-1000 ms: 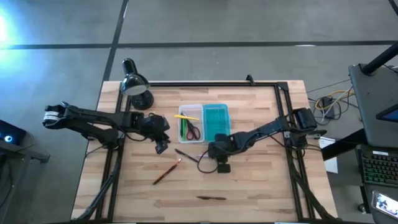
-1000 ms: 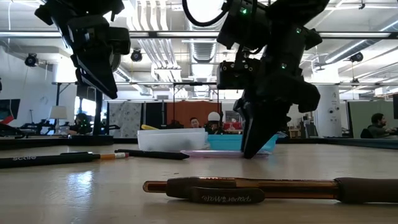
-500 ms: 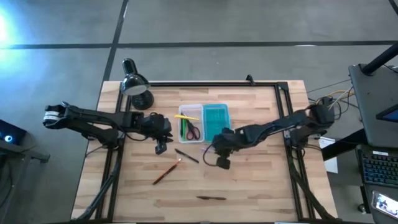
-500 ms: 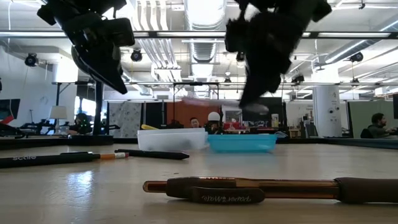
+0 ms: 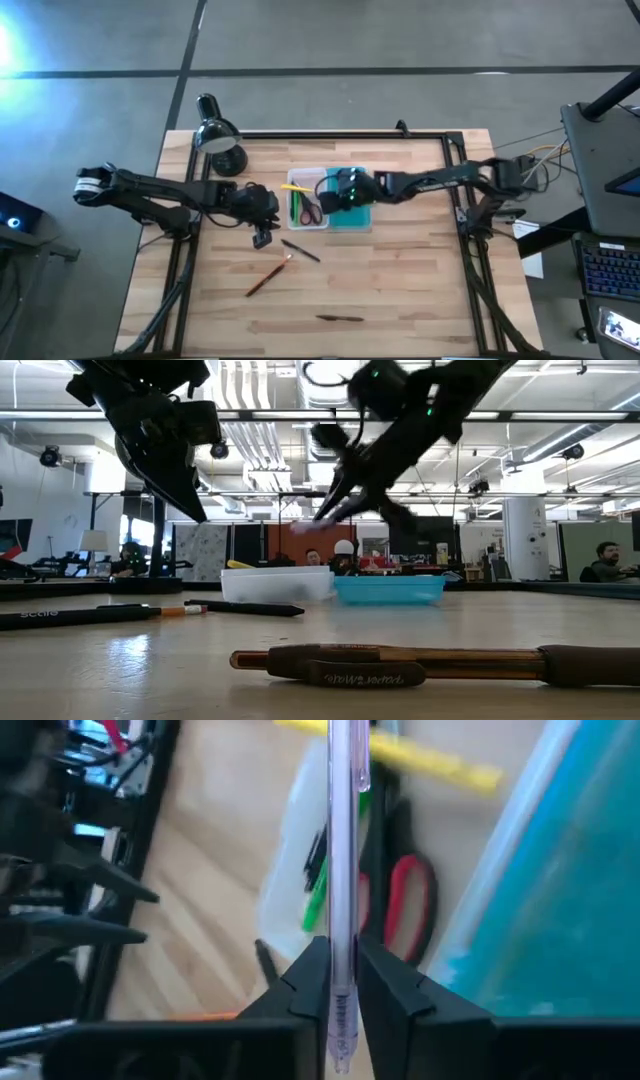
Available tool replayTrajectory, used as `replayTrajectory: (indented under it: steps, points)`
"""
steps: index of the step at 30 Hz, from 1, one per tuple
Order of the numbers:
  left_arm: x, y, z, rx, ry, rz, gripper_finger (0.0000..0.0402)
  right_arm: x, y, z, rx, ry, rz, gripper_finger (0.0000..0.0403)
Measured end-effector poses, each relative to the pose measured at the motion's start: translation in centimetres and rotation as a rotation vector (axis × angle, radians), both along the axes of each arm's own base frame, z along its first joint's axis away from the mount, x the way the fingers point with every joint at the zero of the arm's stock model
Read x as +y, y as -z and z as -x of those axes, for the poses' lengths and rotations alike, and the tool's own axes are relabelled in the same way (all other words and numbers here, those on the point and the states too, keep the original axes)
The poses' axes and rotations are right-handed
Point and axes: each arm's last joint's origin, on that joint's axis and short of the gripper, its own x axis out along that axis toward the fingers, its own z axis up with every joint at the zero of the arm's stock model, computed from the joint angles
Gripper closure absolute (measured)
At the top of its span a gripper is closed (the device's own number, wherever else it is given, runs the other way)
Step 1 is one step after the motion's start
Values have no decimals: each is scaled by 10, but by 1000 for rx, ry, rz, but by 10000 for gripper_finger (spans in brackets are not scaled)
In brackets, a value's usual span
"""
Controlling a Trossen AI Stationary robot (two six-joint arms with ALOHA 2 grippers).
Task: Pick & place school supplies into a supply box
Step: Put the purple pen into the supply box, then put the top black pen into the supply box
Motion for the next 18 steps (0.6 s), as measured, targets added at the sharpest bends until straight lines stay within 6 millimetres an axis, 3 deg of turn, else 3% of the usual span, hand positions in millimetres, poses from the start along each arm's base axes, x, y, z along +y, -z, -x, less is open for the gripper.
replayTrajectory:
  steps: [3, 8, 13, 18]
  points:
    - [0, 1, -1, 4, -3, 3, 307, 0, 14, -13, -48, -3, -53, 342]
    - [-1, 1, -1, -2, -11, 12, 307, -1, 21, -23, -25, -11, -66, 284]
    - [-7, -2, -5, -53, 47, 25, 307, 5, -2, -16, -37, -157, 149, 236]
    - [-21, 4, -22, -117, 204, -12, 307, 19, -27, 11, 105, -434, 408, 217]
